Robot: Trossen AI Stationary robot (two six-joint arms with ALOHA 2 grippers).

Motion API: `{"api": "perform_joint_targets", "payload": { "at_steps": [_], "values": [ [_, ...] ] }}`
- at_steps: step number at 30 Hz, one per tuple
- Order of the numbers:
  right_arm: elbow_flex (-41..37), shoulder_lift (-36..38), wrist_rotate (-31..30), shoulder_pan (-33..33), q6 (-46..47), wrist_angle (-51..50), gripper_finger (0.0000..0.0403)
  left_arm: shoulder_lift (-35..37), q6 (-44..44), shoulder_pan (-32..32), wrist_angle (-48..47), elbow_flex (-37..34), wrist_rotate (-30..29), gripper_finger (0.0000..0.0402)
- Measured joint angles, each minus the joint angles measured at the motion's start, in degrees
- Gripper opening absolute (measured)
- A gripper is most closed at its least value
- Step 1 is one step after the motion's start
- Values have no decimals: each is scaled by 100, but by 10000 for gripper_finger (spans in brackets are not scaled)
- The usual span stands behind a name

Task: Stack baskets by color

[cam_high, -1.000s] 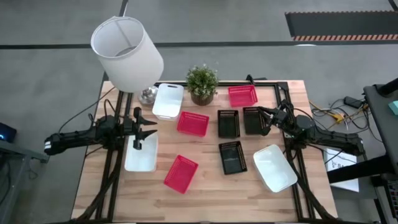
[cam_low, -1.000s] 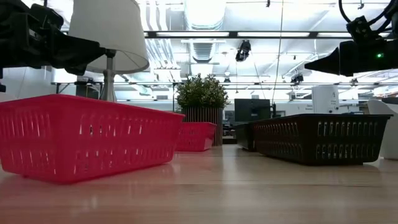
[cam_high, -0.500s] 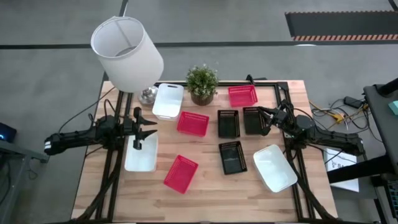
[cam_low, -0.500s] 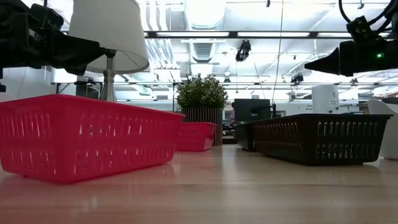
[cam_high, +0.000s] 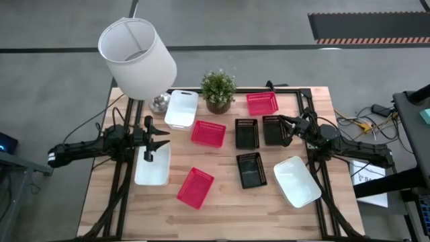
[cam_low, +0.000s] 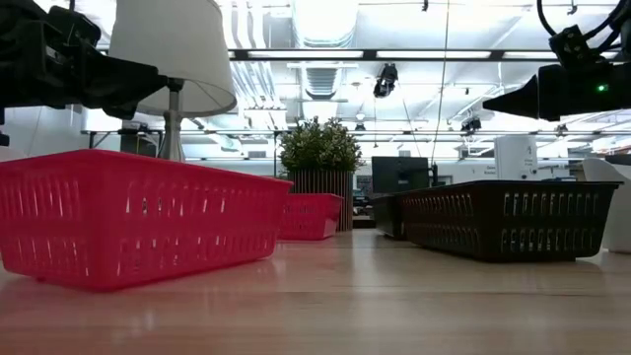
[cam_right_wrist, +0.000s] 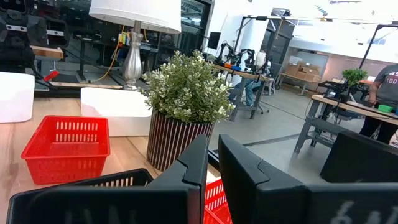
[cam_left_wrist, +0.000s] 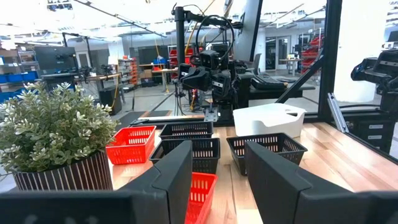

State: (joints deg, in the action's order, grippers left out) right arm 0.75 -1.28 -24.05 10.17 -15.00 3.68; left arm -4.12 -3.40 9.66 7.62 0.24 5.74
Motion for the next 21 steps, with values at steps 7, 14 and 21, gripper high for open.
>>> {"api": "perform_joint_targets", "payload": {
  "at_steps": [7,14,21],
  "values": [
    [0,0,0,-2,0,0,31,0,0,0,110,-1,0,132],
    [0,0,2,-2,10,0,31,0,8,0,585,-1,0,132],
    [0,-2,38,-2,1001,0,31,0,646,-1,1316,-1,-1,132]
  ]
}}
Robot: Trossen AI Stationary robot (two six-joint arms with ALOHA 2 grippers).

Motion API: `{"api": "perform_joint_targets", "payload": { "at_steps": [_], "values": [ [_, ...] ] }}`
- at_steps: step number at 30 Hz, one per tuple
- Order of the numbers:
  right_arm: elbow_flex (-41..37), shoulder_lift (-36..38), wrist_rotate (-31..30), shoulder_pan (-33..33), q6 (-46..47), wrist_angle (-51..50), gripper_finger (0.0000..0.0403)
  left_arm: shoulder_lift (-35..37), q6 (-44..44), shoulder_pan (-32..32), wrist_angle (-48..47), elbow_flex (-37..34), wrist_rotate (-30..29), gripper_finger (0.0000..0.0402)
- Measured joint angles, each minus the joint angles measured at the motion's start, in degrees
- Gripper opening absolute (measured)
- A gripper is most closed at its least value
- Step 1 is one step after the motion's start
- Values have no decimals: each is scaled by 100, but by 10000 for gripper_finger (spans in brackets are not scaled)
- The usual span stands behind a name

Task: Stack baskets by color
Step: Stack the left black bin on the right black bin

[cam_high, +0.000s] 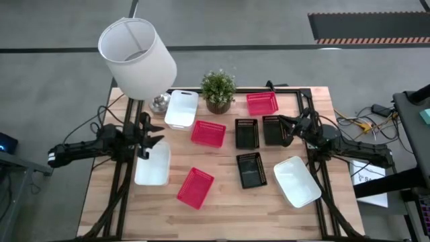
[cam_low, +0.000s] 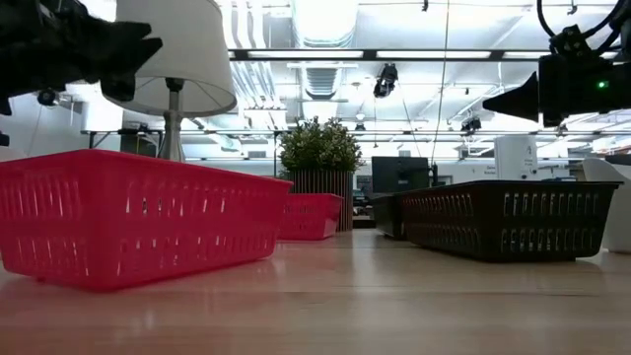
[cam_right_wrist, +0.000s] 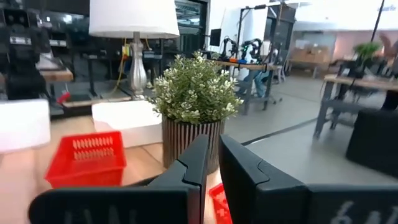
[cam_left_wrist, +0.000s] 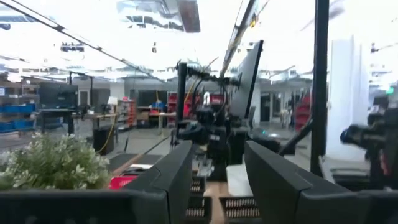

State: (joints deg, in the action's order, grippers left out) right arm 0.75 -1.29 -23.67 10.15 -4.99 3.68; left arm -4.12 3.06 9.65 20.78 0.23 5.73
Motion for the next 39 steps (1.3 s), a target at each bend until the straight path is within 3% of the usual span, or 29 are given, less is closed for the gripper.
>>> {"api": "perform_joint_targets", "payload": {
  "at_steps": [18,23,30,39],
  "values": [
    [-2,2,6,0,159,9,31,-25,123,2,109,0,-19,132],
    [-4,0,7,0,144,52,31,-191,573,0,118,0,-21,132],
    [-4,2,6,0,150,124,31,-885,1309,2,55,63,-305,132],
    [-4,-5,184,0,-301,513,31,-2226,1247,2,142,757,-542,132]
  ]
}}
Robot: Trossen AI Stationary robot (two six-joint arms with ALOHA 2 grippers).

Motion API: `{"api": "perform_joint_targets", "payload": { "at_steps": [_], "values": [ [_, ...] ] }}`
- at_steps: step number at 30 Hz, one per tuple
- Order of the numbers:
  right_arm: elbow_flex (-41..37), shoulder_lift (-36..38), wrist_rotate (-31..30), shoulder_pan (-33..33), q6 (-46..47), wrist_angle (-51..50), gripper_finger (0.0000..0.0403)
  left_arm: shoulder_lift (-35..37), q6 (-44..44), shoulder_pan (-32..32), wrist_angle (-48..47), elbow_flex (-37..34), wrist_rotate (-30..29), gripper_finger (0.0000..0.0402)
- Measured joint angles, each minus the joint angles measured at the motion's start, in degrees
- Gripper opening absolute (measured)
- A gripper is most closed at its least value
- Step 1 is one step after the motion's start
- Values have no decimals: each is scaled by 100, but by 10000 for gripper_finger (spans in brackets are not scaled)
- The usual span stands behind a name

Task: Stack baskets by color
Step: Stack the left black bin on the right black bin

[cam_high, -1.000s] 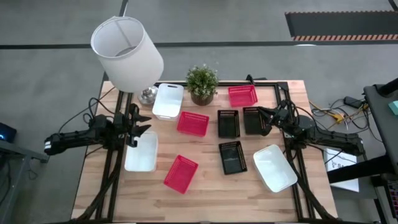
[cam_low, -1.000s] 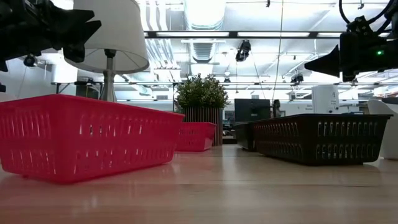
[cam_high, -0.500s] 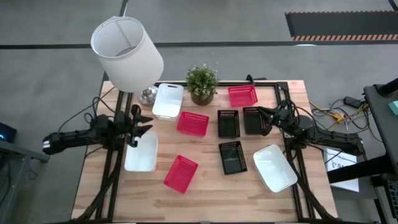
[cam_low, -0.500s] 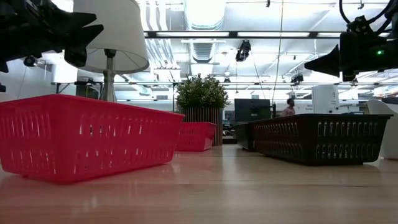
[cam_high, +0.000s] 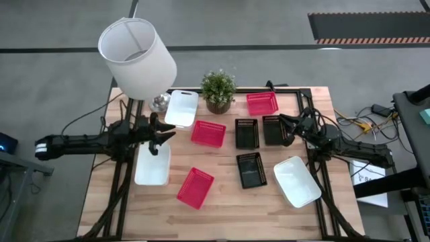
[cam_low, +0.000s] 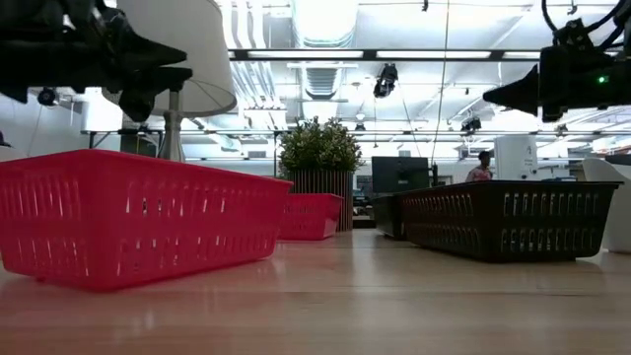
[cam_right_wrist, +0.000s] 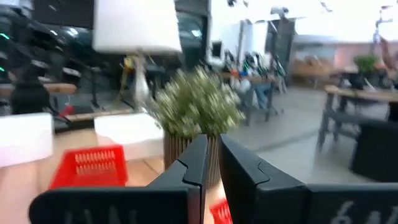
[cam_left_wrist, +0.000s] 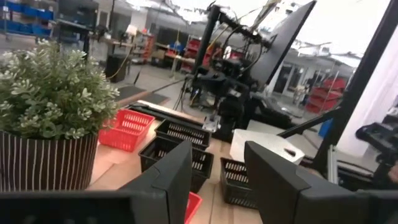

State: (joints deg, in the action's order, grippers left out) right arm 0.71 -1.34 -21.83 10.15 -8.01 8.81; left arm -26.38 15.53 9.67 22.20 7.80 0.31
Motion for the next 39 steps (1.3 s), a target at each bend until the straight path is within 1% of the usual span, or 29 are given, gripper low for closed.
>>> {"api": "perform_joint_targets", "payload": {
  "at_steps": [4,8,13,16,19,22,27,31,34,39],
  "values": [
    [0,-58,463,0,-237,742,31,-517,-157,0,23,335,-10,132],
    [0,-238,829,0,-363,1195,31,-1017,-279,0,-22,631,-25,132],
    [2,-640,998,0,-361,1720,31,-1538,-296,0,101,993,-25,132],
    [2,-956,1168,0,-364,2056,31,-1769,-414,-2,278,1050,-23,132],
    [2,-1262,1181,-2,-373,2377,31,-1908,-485,-2,424,1081,-21,132],
    [38,-1533,1181,-2,-400,2442,31,-2005,-524,-2,427,1095,-19,132],
    [323,-1987,1189,-4,-467,2453,31,-2252,-544,-2,437,1241,-47,132],
    [490,-2279,1480,-4,-614,2451,31,-2623,-544,-4,435,1481,-49,132],
    [546,-2393,1616,-4,-697,2455,31,-2937,-540,-4,428,1703,-52,132],
    [609,-2396,1629,-4,-761,2470,31,-3457,-542,-4,433,2139,-54,132]
  ]
}}
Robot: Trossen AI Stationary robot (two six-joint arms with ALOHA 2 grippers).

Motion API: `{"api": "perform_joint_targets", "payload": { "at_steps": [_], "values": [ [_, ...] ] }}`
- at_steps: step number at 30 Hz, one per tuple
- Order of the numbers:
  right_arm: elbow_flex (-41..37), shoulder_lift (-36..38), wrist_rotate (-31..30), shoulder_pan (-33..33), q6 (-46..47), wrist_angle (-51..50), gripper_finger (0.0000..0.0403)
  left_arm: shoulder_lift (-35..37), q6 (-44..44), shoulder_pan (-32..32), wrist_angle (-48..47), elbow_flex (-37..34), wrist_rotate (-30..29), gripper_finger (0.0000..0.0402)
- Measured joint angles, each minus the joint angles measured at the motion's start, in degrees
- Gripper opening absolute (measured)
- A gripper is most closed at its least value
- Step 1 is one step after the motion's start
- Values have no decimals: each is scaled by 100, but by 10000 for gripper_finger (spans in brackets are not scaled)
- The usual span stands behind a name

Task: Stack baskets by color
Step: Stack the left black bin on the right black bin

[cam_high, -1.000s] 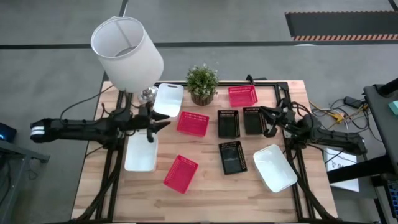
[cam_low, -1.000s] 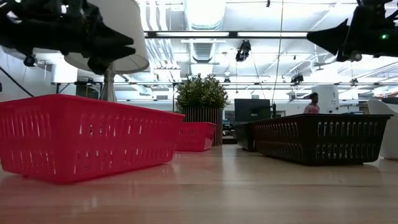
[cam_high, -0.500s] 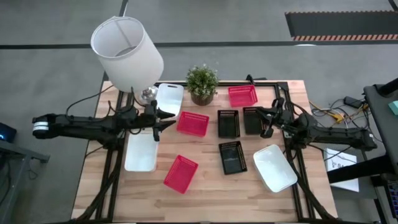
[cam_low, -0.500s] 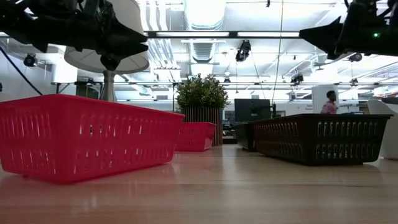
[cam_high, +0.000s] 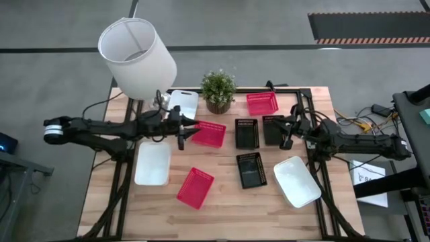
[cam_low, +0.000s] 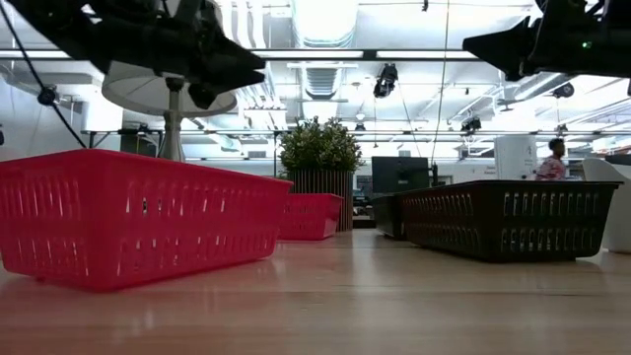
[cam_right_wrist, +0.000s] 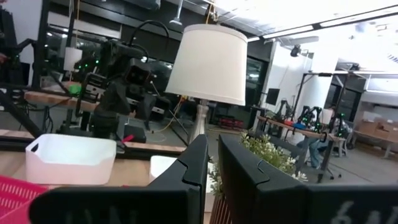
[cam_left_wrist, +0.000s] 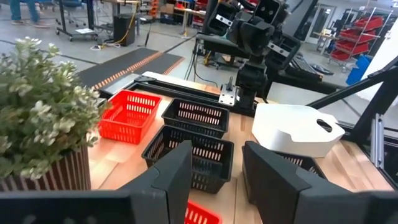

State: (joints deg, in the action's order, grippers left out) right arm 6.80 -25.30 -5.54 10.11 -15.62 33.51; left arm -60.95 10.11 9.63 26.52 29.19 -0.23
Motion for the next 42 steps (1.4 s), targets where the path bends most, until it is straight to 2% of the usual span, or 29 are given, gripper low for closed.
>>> {"api": "perform_joint_targets", "payload": {
  "at_steps": [7,15,23,25,33,42],
  "values": [
    [252,-151,1,-11,4,-101,31,-615,-2,-82,-5,568,-14,132],
    [1053,-896,16,-68,218,-1380,31,-954,-298,-597,-7,869,-5,132],
    [1929,-2121,0,-682,113,-1808,31,-554,-502,-1177,-107,747,28,132],
    [2199,-2419,-68,-860,38,-1742,31,-398,-507,-1232,-190,731,32,132],
    [3289,-3565,-407,-1456,47,-2675,31,156,-629,-1248,-537,710,28,132],
    [4642,-4577,-494,-1746,760,-4864,31,640,-951,-1246,-1306,699,28,132]
  ]
}}
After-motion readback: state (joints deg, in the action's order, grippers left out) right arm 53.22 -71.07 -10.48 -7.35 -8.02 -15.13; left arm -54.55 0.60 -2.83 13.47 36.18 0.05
